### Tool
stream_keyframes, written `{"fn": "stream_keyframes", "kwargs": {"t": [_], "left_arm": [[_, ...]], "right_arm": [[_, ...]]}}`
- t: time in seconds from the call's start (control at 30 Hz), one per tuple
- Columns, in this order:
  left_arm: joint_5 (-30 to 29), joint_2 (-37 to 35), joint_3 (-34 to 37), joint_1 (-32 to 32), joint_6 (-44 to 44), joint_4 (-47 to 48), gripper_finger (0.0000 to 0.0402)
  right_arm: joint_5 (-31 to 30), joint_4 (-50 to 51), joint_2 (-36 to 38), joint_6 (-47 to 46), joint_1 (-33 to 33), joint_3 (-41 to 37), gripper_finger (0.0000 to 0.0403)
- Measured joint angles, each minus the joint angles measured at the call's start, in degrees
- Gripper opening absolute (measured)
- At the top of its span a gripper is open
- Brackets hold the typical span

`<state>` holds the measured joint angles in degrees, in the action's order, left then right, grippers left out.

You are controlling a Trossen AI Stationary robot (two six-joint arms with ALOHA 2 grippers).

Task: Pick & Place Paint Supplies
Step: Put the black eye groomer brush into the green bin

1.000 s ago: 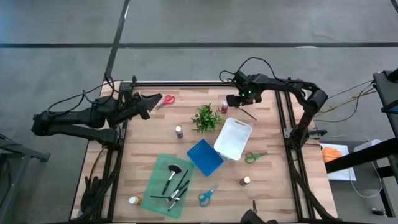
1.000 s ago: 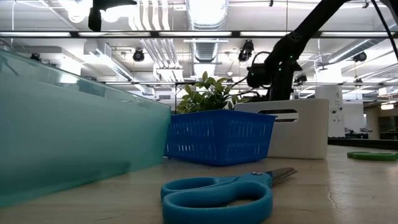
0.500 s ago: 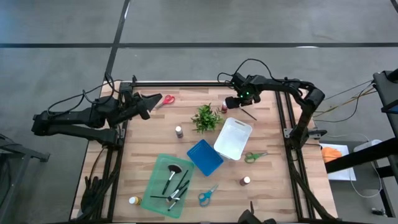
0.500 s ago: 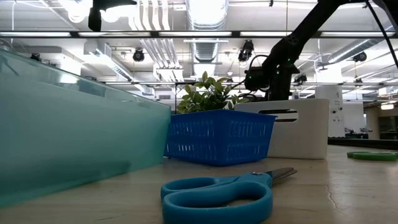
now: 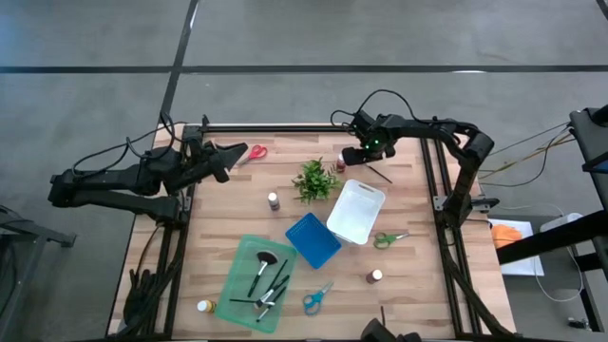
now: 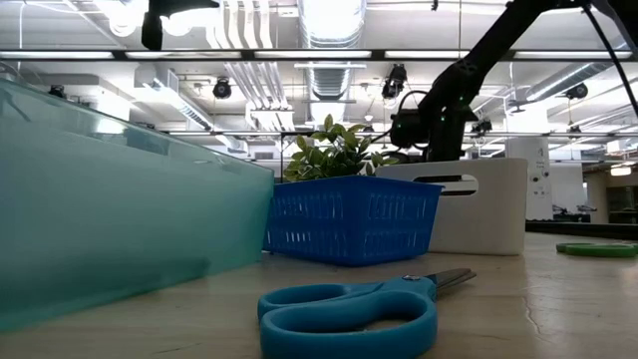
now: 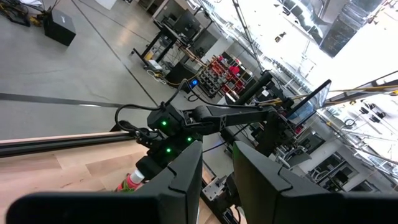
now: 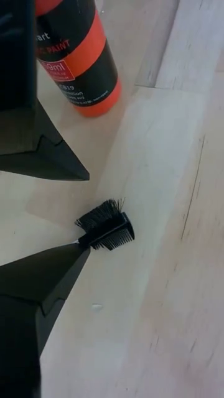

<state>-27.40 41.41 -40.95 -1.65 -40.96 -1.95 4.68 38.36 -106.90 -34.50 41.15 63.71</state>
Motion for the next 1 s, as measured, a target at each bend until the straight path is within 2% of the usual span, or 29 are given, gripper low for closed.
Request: {"fn": "stream_keyframes", "kwargs": {"t": [0.17, 0.5, 0.67, 0.8, 1.0], "left_arm": [[0.0, 0.0, 0.0, 0.0, -0.6, 0.0, 0.0099], [0.0, 0.0, 0.0, 0.0, -2.5, 0.0, 0.0099], [0.0, 0.0, 0.0, 0.0, -2.6, 0.0, 0.0099], [0.0, 0.0, 0.0, 0.0, -2.5, 0.0, 0.0099], [0.0, 0.0, 0.0, 0.0, -2.3, 0.0, 0.0099]], "right_arm": [[-0.6, 0.8, -0.9, 0.2, 0.4, 0.1, 0.0150], [-0.2, 1.2, -3.4, 2.4, 0.8, 0.2, 0.0021], [-1.3, 1.3, -2.1, 2.7, 1.3, 0.0, 0.0008], [-6.6, 2.7, 1.3, 2.9, 1.3, -0.4, 0.0008], [-9.4, 2.0, 6.2, 9.6, 1.1, -0.8, 0.0008]]}}
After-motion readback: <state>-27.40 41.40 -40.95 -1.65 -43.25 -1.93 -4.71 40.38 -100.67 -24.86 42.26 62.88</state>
